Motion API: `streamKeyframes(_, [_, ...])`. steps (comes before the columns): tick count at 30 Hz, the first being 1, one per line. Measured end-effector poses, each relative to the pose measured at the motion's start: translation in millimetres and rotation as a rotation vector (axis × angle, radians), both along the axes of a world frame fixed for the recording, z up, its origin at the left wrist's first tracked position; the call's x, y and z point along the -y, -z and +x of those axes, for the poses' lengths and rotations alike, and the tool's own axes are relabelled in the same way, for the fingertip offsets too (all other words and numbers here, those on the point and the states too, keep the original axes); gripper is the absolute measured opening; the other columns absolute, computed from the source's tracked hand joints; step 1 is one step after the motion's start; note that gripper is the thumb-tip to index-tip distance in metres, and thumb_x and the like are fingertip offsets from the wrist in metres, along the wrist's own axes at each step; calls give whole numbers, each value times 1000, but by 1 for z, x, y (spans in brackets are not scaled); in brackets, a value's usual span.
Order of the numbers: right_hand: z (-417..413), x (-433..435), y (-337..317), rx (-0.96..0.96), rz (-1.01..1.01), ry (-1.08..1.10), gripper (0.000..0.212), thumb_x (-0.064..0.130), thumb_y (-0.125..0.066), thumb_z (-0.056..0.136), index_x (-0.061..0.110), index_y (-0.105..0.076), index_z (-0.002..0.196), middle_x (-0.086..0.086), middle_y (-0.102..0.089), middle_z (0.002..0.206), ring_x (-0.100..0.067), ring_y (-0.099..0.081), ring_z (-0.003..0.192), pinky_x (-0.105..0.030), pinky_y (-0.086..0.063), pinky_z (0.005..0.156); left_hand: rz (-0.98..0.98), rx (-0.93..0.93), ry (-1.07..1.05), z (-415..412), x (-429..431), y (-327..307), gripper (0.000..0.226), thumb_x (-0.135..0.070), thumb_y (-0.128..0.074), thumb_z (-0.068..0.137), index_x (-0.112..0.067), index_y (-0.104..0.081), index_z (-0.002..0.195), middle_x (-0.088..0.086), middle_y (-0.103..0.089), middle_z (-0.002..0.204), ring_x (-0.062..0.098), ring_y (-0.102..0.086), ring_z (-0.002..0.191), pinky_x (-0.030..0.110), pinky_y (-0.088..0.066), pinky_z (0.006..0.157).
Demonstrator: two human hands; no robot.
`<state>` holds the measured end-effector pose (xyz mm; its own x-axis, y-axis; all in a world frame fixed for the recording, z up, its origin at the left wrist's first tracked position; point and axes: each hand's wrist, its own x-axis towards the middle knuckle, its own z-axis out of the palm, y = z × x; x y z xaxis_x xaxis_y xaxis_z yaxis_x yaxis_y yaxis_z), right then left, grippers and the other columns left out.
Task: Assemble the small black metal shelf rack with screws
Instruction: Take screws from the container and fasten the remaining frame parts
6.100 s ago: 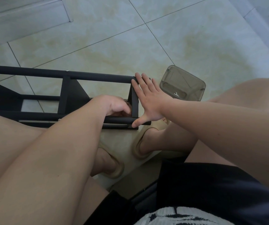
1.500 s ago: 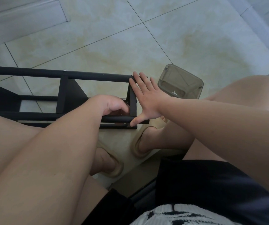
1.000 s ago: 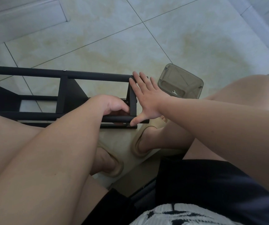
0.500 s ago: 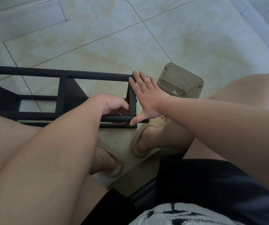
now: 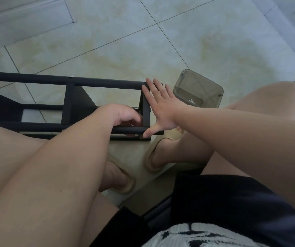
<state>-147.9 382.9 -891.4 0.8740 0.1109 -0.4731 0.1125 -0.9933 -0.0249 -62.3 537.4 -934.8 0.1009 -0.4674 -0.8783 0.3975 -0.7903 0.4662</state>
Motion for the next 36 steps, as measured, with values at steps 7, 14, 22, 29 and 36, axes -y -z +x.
streamKeyframes(7, [0,0,-1,-6,-5,1,157,105,-35,48,7,24,156,-16,32,162,-37,29,150,-54,11,122,-22,-19,-1,0,-1,-5,29,-7,-55,88,-6,-71,112,15,-70,95,32,-63,88,40,-52,83])
streamKeyframes(14, [0,0,0,-7,-4,0,157,106,-37,49,8,24,156,-16,32,162,-36,30,150,-54,12,121,39,21,12,0,-1,-6,34,-14,-58,92,-3,-66,124,16,-66,105,34,-64,94,45,-57,84])
streamKeyframes(22, [0,0,0,-5,-2,4,158,106,-35,47,8,24,156,-16,31,163,-36,29,150,-53,12,121,31,80,73,-3,0,-10,37,-9,-55,93,1,-64,128,27,-65,125,43,-62,117,55,-45,108])
streamKeyframes(29, [0,-1,-1,-14,-2,3,157,105,-38,49,8,24,156,-16,32,162,-36,29,150,-54,12,122,-7,40,61,-2,1,-8,37,-6,-55,92,-3,-63,129,27,-66,121,39,-62,103,53,-44,106])
streamKeyframes(36, [0,-1,-1,-12,-5,0,156,104,-41,52,8,24,156,-15,32,162,-36,30,150,-54,12,122,-45,-18,-21,1,-2,-5,37,-3,-53,91,-4,-64,127,18,-67,116,32,-63,103,45,-51,95])
